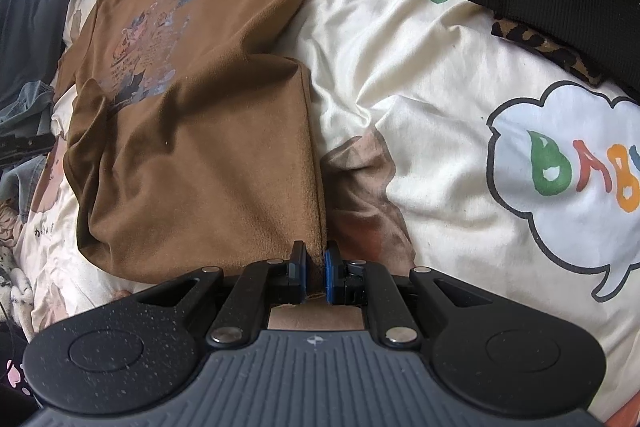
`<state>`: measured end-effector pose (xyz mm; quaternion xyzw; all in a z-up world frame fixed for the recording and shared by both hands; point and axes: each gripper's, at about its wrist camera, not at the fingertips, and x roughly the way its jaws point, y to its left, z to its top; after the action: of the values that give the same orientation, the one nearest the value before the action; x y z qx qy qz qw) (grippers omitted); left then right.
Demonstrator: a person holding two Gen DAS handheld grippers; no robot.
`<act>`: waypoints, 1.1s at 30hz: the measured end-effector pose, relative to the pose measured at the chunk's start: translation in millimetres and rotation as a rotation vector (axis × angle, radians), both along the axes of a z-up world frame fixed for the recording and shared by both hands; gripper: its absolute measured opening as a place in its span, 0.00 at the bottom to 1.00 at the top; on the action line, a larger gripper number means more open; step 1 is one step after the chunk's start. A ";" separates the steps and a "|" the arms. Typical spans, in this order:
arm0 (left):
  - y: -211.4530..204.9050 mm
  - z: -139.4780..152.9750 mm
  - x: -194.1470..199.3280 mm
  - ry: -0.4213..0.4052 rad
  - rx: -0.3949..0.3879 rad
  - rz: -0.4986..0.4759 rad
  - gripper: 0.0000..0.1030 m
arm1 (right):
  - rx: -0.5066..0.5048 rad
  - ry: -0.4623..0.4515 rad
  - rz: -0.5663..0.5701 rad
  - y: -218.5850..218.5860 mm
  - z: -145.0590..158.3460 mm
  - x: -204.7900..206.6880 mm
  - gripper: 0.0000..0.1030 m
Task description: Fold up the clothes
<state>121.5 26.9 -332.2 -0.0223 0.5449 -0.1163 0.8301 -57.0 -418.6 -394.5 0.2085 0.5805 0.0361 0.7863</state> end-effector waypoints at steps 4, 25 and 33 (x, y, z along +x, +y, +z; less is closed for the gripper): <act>12.3 -8.6 0.2 -0.001 0.034 -0.021 0.23 | -0.005 0.003 0.004 -0.1 0.1 0.3 0.07; -6.7 -49.1 9.8 -0.010 0.045 -0.203 0.25 | -0.023 0.019 0.032 1.0 -4.6 0.9 0.07; -11.1 -59.5 13.6 0.002 0.019 -0.191 0.16 | -0.022 0.014 0.034 0.3 -6.4 0.7 0.07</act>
<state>135.1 15.8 -391.7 0.0375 0.5466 -0.1896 0.8148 -56.3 -418.3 -400.9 0.1902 0.5899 0.0416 0.7836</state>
